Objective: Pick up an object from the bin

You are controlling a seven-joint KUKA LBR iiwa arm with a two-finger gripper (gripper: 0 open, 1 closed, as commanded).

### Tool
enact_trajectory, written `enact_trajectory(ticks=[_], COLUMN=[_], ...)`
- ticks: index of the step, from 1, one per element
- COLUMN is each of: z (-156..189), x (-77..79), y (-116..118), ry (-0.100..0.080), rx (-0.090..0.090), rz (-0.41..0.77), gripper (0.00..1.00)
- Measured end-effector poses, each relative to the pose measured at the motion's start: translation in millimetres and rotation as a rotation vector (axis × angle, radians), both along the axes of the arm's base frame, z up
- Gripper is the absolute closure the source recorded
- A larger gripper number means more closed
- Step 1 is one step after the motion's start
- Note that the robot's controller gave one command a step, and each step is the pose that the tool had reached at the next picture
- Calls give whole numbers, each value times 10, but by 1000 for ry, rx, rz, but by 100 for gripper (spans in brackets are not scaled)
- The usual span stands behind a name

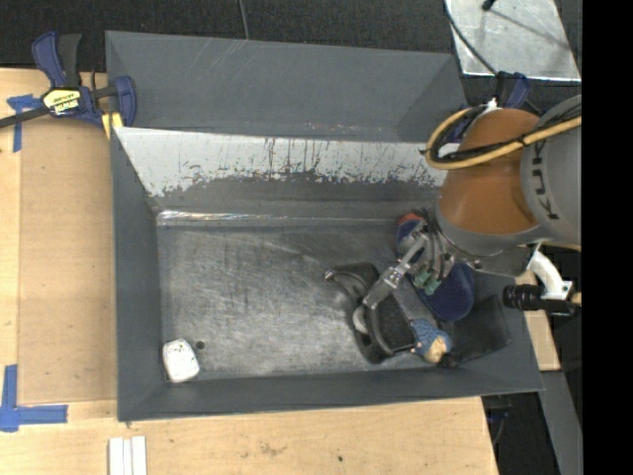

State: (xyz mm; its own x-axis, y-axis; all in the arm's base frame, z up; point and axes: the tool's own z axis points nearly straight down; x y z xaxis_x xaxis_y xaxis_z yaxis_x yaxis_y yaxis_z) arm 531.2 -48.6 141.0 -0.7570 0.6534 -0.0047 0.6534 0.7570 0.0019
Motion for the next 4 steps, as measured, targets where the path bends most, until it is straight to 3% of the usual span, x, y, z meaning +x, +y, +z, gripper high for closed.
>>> enact_trajectory(ticks=[1, 2, 3, 4], z=[622, 121, -366, -360], x=[-65, -306, -289, -286], y=[249, 579, 559, 561], ry=[-1, 9, -2, -3], rx=[2, 3, 1, 1], rz=[-172, -409, -606, -605], gripper=[0, 0, 0, 100])
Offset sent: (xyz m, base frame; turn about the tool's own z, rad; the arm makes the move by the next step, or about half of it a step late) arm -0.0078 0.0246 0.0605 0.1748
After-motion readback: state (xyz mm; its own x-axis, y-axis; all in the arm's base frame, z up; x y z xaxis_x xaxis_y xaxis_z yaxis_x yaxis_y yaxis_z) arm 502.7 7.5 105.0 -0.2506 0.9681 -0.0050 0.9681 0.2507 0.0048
